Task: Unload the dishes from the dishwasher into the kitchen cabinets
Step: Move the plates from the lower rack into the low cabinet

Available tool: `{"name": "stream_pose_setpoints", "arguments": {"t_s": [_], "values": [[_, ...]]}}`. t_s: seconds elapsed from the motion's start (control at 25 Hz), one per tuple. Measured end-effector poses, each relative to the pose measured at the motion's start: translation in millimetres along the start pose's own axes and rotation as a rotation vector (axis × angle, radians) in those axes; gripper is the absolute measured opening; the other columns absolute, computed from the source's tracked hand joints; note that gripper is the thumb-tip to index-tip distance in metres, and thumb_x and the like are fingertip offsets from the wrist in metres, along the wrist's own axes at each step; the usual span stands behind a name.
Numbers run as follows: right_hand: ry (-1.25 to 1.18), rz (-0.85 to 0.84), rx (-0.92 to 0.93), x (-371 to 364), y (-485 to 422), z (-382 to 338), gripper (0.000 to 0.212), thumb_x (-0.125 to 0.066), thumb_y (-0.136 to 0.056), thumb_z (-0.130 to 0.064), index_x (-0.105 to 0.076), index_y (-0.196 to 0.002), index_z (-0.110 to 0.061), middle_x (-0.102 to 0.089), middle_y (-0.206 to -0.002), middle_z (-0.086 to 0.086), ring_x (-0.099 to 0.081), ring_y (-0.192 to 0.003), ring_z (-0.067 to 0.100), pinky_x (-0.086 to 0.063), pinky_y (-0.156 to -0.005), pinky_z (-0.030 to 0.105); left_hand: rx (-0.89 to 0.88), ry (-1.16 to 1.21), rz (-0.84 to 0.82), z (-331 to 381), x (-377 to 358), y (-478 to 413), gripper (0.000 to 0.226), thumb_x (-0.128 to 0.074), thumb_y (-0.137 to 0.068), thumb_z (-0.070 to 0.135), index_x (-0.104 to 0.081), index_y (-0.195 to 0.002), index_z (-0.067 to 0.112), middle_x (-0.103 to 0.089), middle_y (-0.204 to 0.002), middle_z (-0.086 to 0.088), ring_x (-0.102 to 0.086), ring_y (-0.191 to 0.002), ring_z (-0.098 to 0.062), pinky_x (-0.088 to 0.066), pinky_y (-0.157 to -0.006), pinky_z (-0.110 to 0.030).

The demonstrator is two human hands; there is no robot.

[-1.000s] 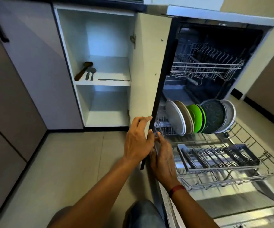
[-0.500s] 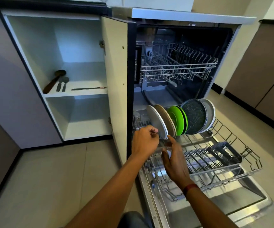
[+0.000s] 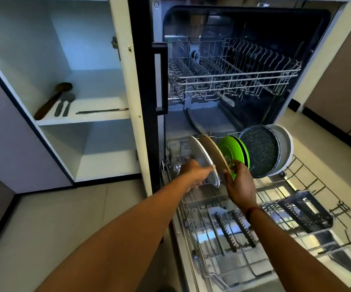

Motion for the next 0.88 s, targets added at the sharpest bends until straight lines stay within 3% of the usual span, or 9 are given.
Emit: {"name": "stream_pose_setpoints", "arguments": {"t_s": [0.16, 0.28, 0.4, 0.48, 0.56, 0.72, 0.88], "values": [[0.095, -0.093, -0.035, -21, -29, 7, 0.053, -0.063, -0.090, -0.023, -0.043, -0.135, -0.001, -0.057, -0.126, 0.019, -0.054, -0.112, 0.033, -0.045, -0.091, 0.038, -0.002, 0.011, 0.114, 7, 7, -30, 0.070, -0.074, -0.068, 0.063, -0.061, -0.110, 0.009, -0.069, -0.109, -0.011, -0.068, -0.092, -0.028, -0.055, -0.077, -0.030], [0.150, -0.169, -0.013, -25, -43, 10, 0.066, -0.065, -0.090, -0.023, -0.034, -0.142, 0.001, -0.055, -0.130, 0.022, -0.053, -0.117, 0.035, -0.043, -0.097, 0.039, -0.010, -0.001, 0.166, 13, 2, -38, 0.079, -0.078, -0.062, 0.064, -0.061, -0.112, 0.005, -0.066, -0.113, -0.012, -0.063, -0.101, -0.030, -0.048, -0.073, -0.031], [0.202, -0.255, -0.030, -32, -54, 16, 0.059, -0.065, -0.089, -0.021, -0.039, -0.138, 0.001, -0.063, -0.119, 0.023, -0.061, -0.106, 0.038, -0.049, -0.086, 0.042, 0.037, 0.088, 0.202, 9, -6, -43, 0.076, -0.075, -0.069, 0.061, -0.058, -0.117, 0.005, -0.060, -0.122, -0.010, -0.058, -0.111, -0.031, -0.047, -0.079, -0.033], [0.271, -0.265, -0.017, -32, -58, 13, 0.029, -0.061, -0.090, -0.018, -0.056, -0.114, -0.002, -0.069, -0.101, 0.024, -0.064, -0.093, 0.041, -0.049, -0.074, 0.043, 0.056, 0.148, 0.201, 6, -11, -52, 0.067, -0.074, -0.074, 0.055, -0.060, -0.116, 0.005, -0.063, -0.119, -0.010, -0.062, -0.107, -0.031, -0.049, -0.081, -0.029], [0.285, -0.230, -0.002, -25, -57, 6, 0.013, -0.059, -0.088, -0.013, -0.061, -0.095, -0.002, -0.070, -0.090, 0.024, -0.064, -0.085, 0.043, -0.047, -0.067, 0.043, 0.063, 0.181, 0.192, 8, -14, -57, 0.058, -0.074, -0.072, 0.053, -0.064, -0.103, 0.005, -0.070, -0.106, -0.011, -0.069, -0.090, -0.030, -0.059, -0.077, -0.037], [0.244, -0.115, -0.054, 4, -45, 2, 0.016, -0.058, -0.090, -0.020, -0.058, -0.084, -0.005, -0.068, -0.080, 0.024, -0.061, -0.075, 0.043, -0.046, -0.062, 0.043, 0.054, 0.174, 0.215, 16, -20, -53, 0.034, -0.070, -0.076, 0.033, -0.068, -0.093, 0.004, -0.072, -0.096, -0.016, -0.071, -0.080, -0.032, -0.061, -0.068, -0.042], [0.136, -0.035, -0.131, 31, -30, -1, 0.010, -0.056, -0.094, -0.019, -0.061, -0.090, -0.011, -0.071, -0.086, 0.012, -0.066, -0.070, 0.030, -0.059, -0.065, 0.043, -0.005, 0.128, 0.236, 31, -12, -29, 0.029, -0.067, -0.084, 0.025, -0.069, -0.092, -0.003, -0.072, -0.091, -0.018, -0.071, -0.078, -0.034, -0.060, -0.068, -0.041]]}}
Point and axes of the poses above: each hand's wrist, its own y-axis away from the middle knuckle, its own x-axis out of the back of the hand, z = x × y, the point moved 9 cm from there along -y, towards the middle knuckle
